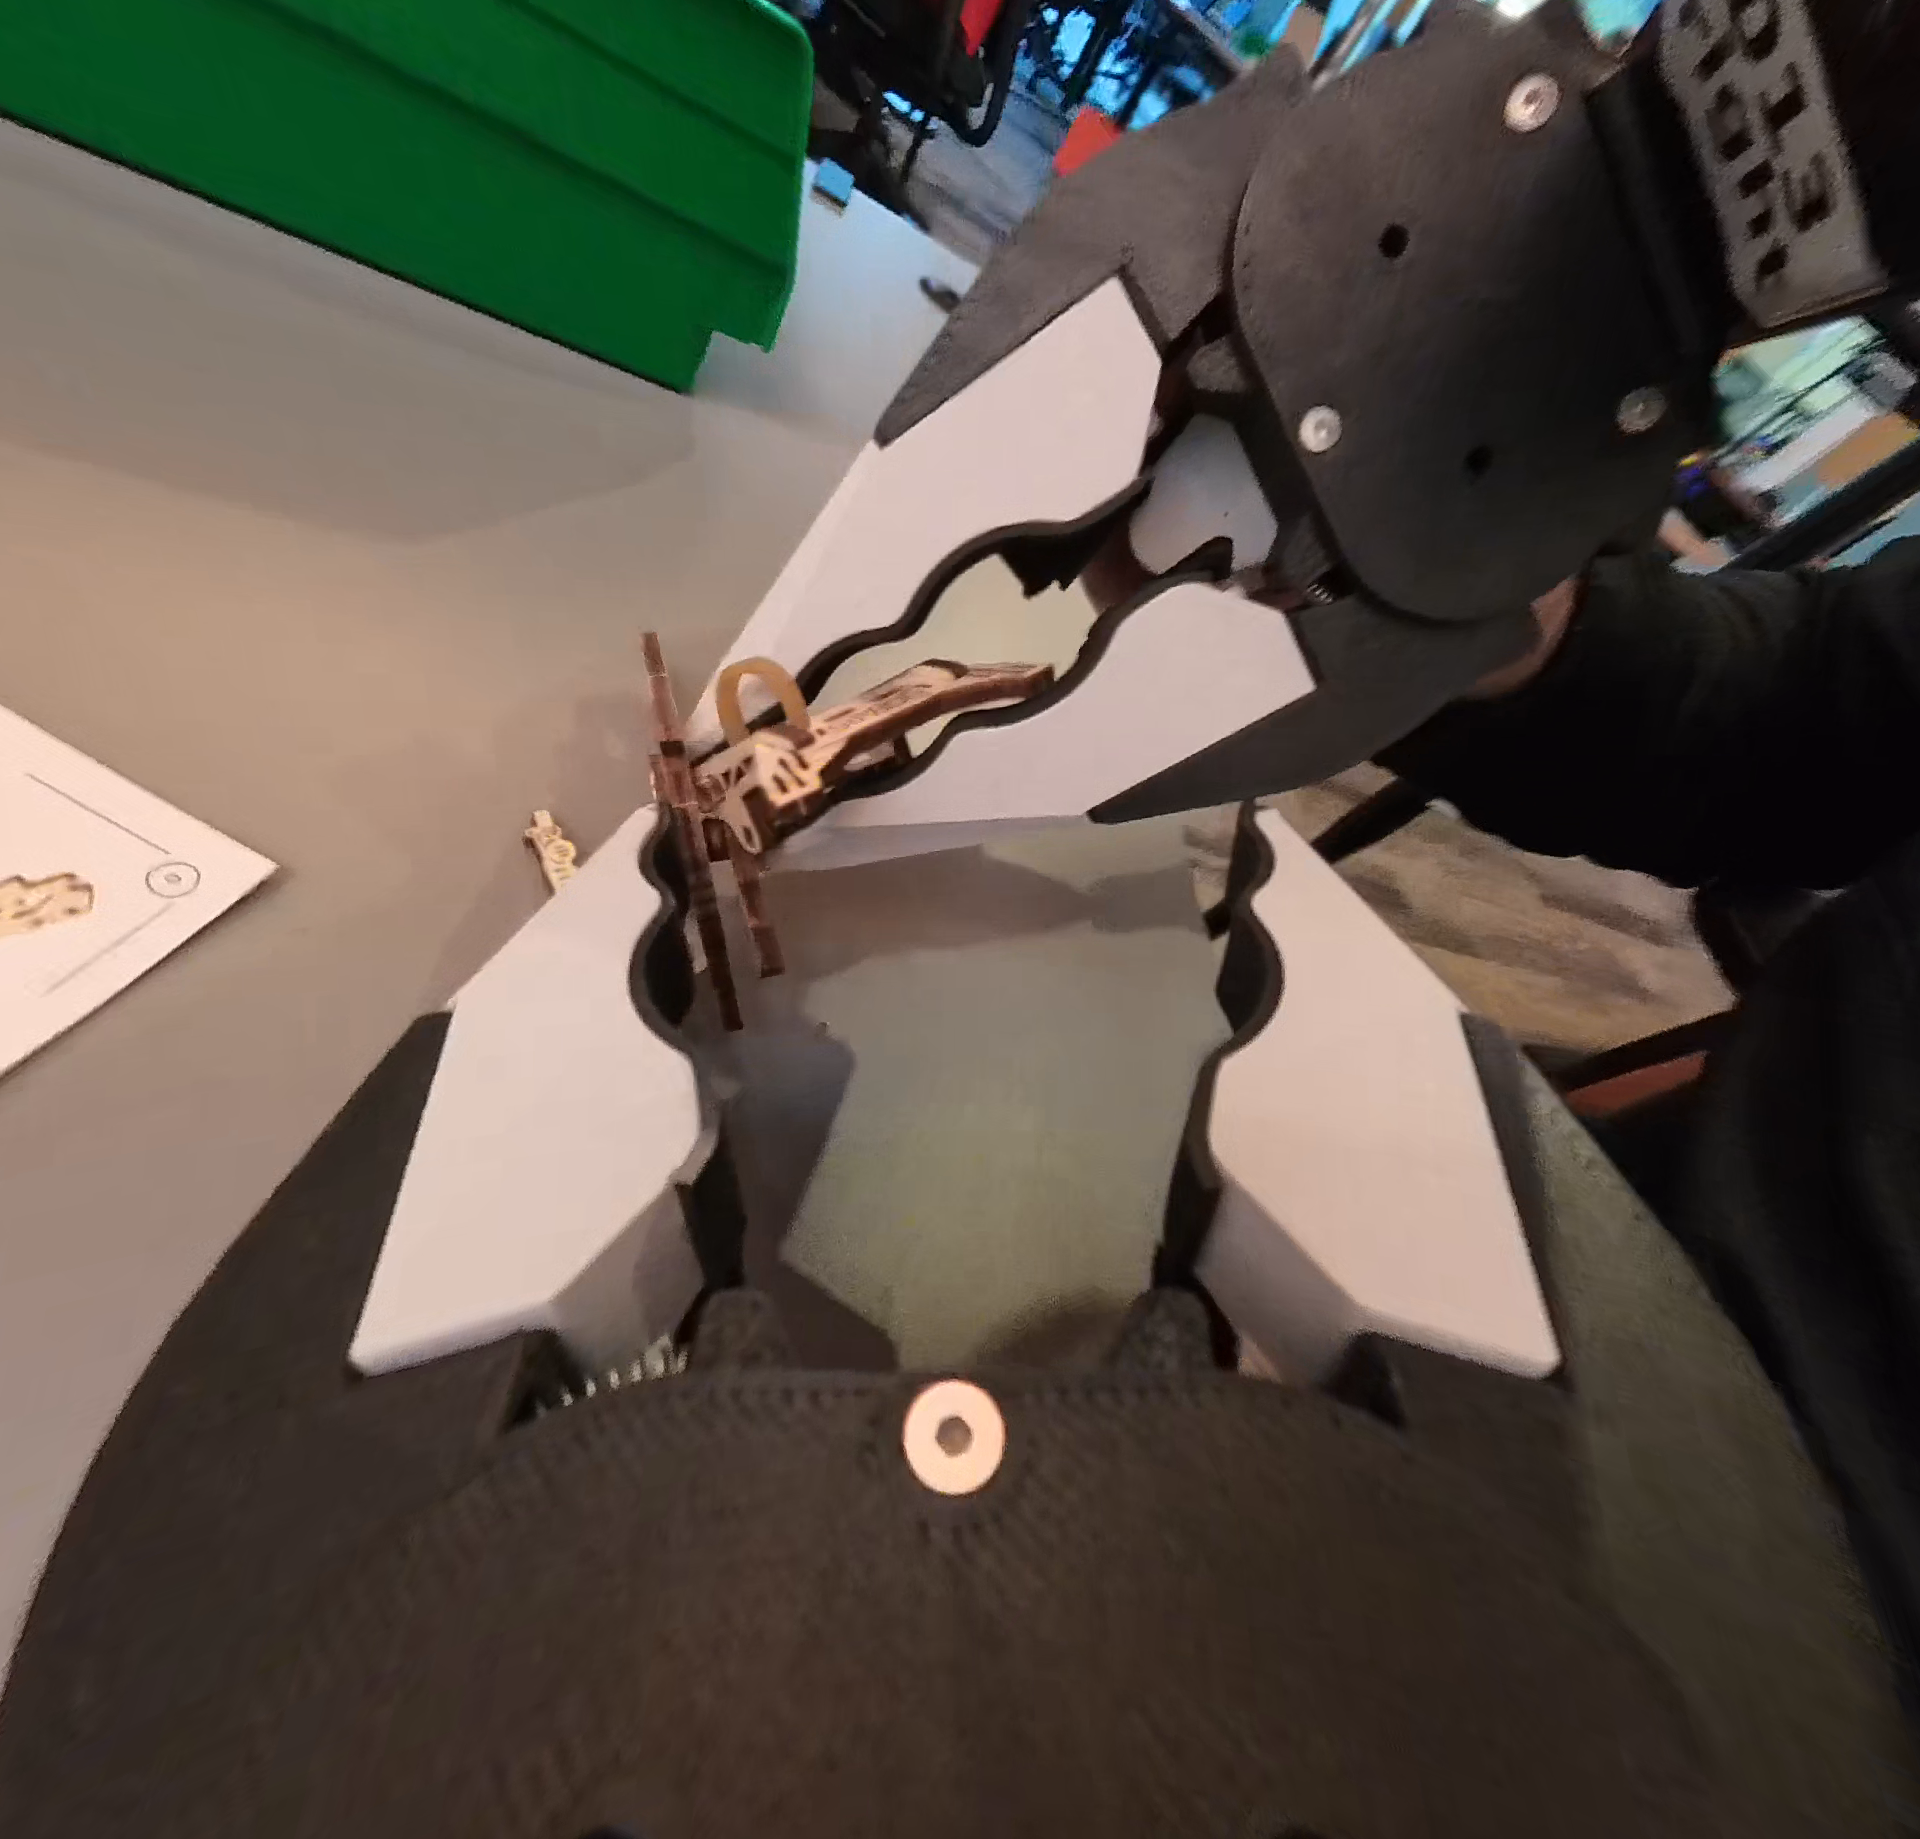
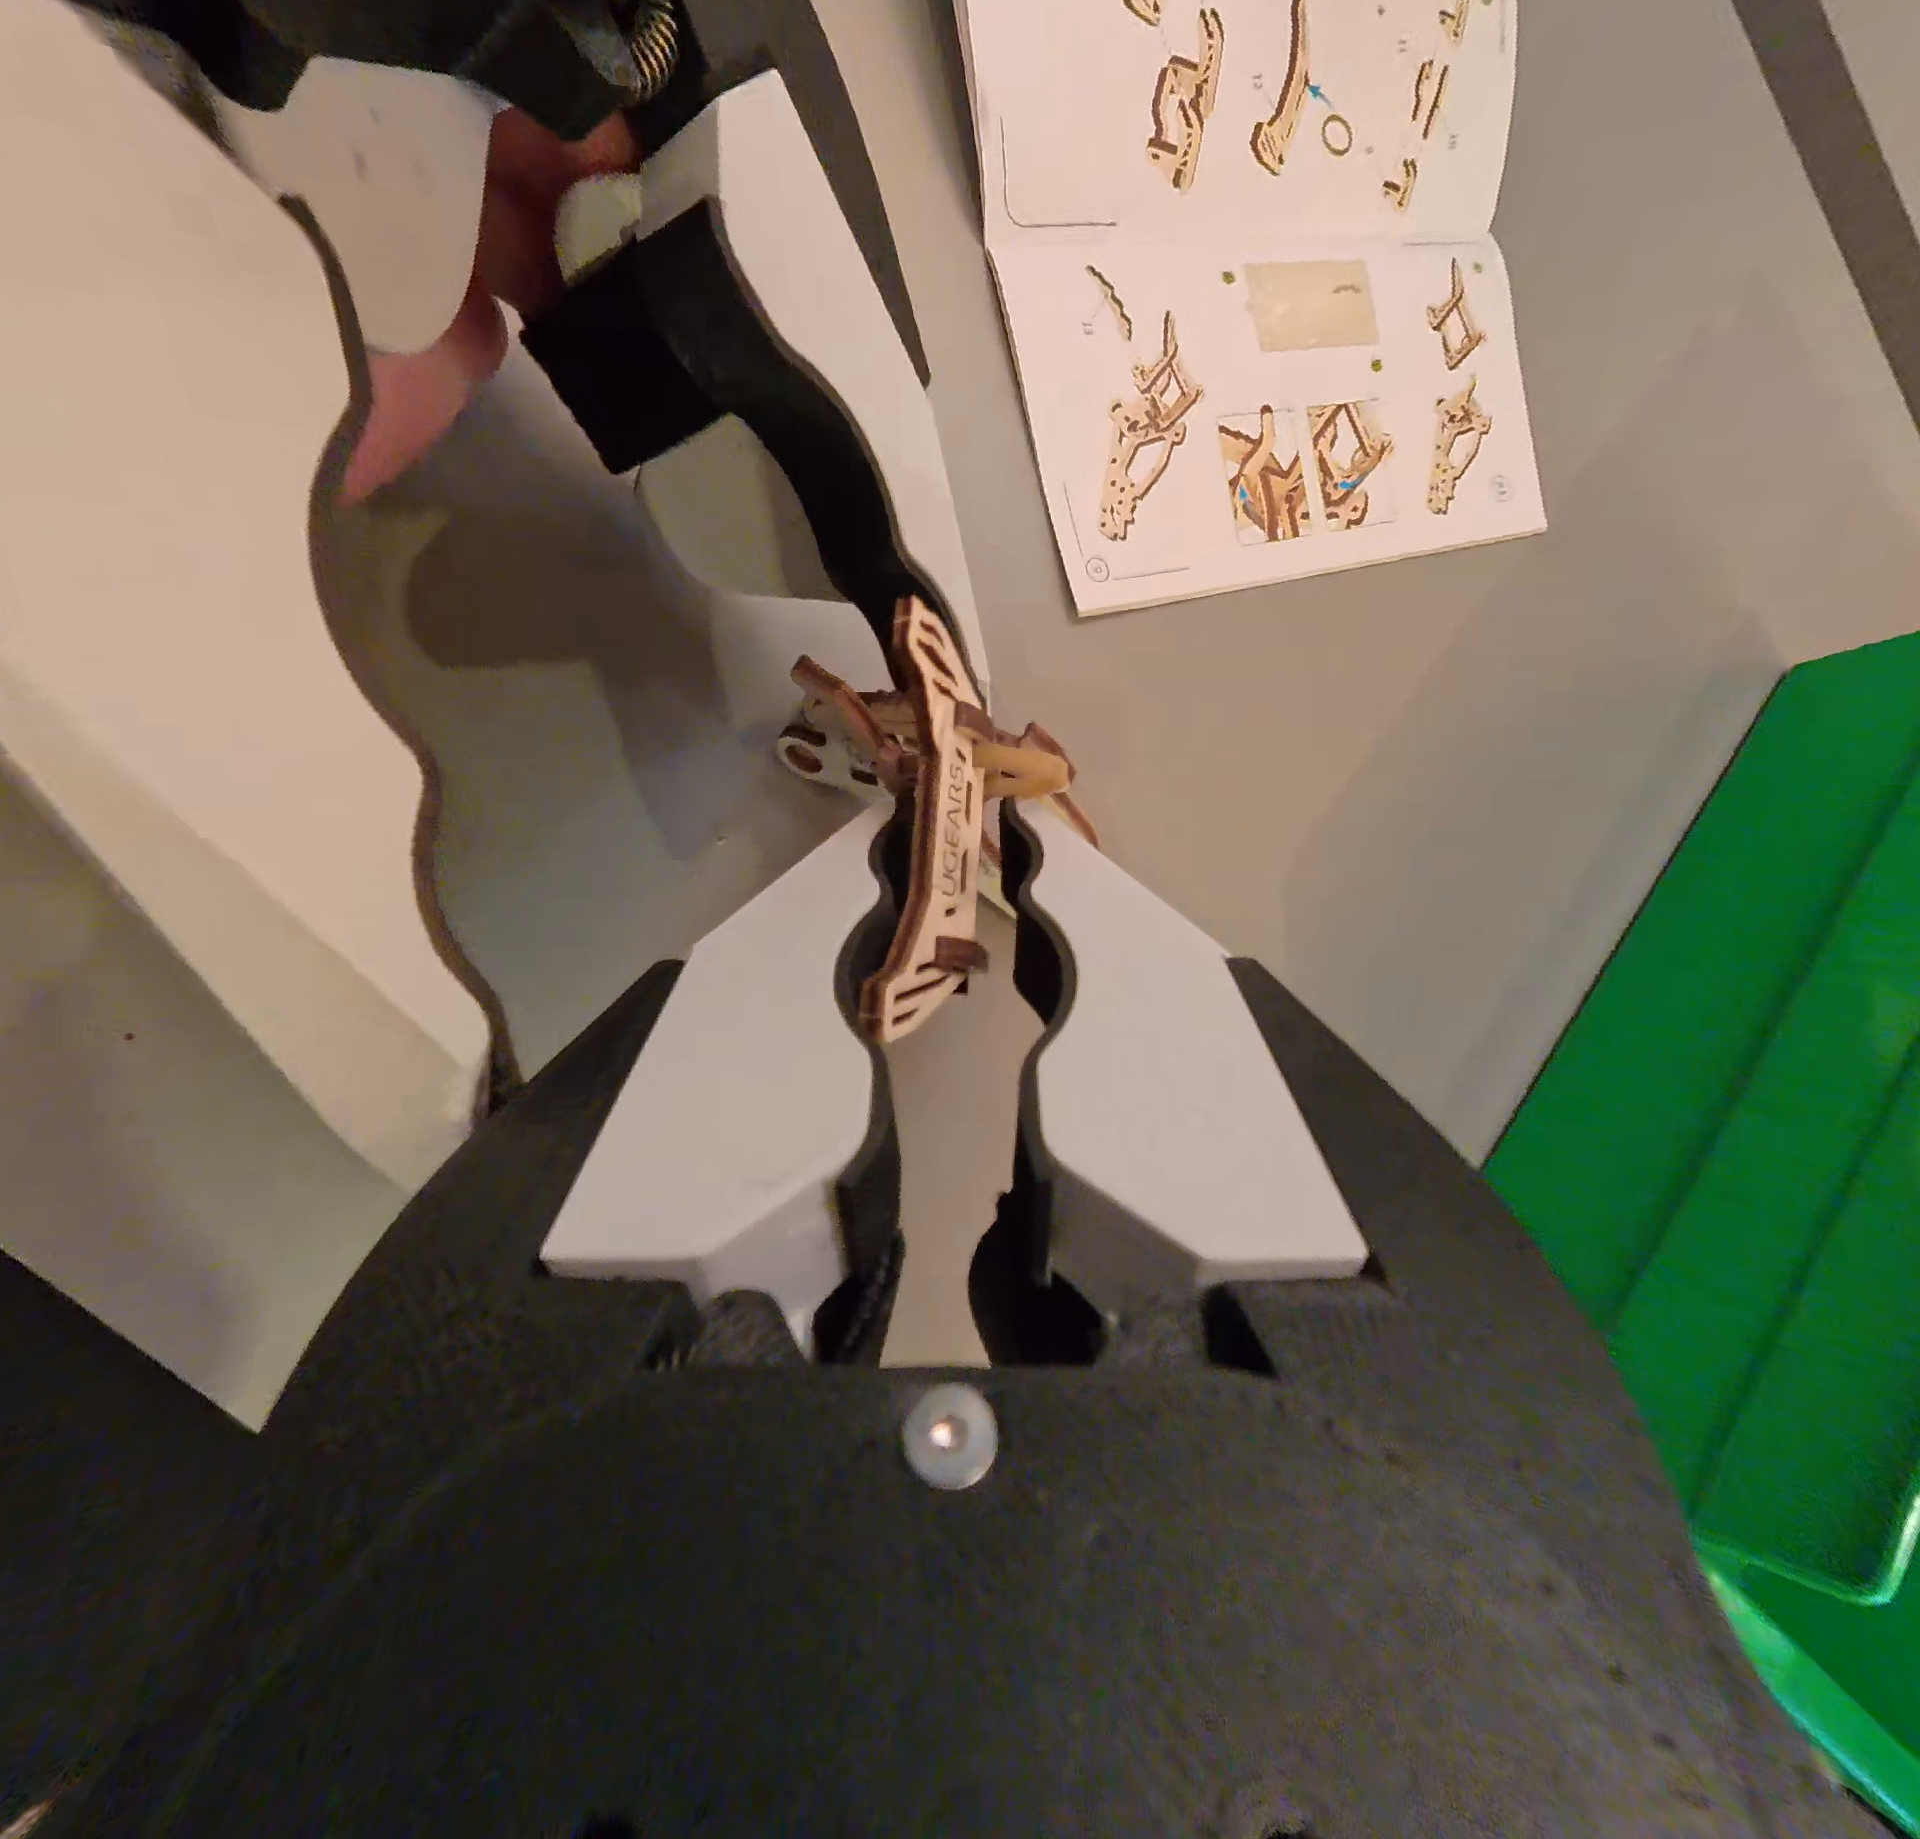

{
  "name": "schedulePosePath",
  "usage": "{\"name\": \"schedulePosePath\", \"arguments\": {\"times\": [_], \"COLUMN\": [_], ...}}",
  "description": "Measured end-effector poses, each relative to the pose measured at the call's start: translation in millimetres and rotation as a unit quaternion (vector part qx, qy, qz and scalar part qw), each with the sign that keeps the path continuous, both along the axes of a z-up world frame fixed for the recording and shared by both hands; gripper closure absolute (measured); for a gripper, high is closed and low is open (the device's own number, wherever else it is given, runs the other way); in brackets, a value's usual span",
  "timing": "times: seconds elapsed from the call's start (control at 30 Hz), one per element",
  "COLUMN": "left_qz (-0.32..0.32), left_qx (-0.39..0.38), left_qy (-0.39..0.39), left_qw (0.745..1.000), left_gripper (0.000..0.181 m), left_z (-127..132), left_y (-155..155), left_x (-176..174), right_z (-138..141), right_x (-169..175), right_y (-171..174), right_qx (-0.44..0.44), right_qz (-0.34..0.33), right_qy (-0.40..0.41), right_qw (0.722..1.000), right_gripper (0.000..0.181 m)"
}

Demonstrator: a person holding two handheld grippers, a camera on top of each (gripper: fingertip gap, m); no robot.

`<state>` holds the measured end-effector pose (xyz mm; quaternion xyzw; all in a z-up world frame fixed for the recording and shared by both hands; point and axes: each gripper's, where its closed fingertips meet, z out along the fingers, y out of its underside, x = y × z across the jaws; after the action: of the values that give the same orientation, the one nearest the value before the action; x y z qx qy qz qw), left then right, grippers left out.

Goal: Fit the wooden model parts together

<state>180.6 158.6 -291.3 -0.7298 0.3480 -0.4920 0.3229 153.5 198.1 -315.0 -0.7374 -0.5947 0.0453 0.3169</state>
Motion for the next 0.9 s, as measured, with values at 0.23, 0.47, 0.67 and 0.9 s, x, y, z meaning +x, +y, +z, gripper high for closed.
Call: {"name": "schedulePosePath", "arguments": {"times": [0.23,0.47,0.67,0.9], "left_qz": [-0.008,-0.009,-0.015,-0.002], "left_qx": [-0.032,-0.051,-0.105,-0.088], "left_qy": [-0.039,-0.055,-0.109,-0.057], "left_qw": [0.999,0.997,0.988,0.994], "left_gripper": [0.078,0.080,0.102,0.114], "left_z": [6.8,8.4,17.3,4.7], "left_y": [0.4,0.5,6.2,9.7], "left_x": [-4.2,-9.2,-19.9,-20.0], "right_z": [-0.1,0.2,-4.2,-12.1], "right_x": [-2.6,-5.9,-6.7,-8.0], "right_y": [-1.4,-2.3,-5.3,-8.2], "right_qx": [-0.016,-0.024,-0.001,-0.025], "right_qz": [-0.001,-0.006,-0.001,-0.011], "right_qy": [0.014,0.020,0.027,0.045], "right_qw": [1.000,1.000,1.000,0.999], "right_gripper": [0.169,0.169,0.168,0.169]}}
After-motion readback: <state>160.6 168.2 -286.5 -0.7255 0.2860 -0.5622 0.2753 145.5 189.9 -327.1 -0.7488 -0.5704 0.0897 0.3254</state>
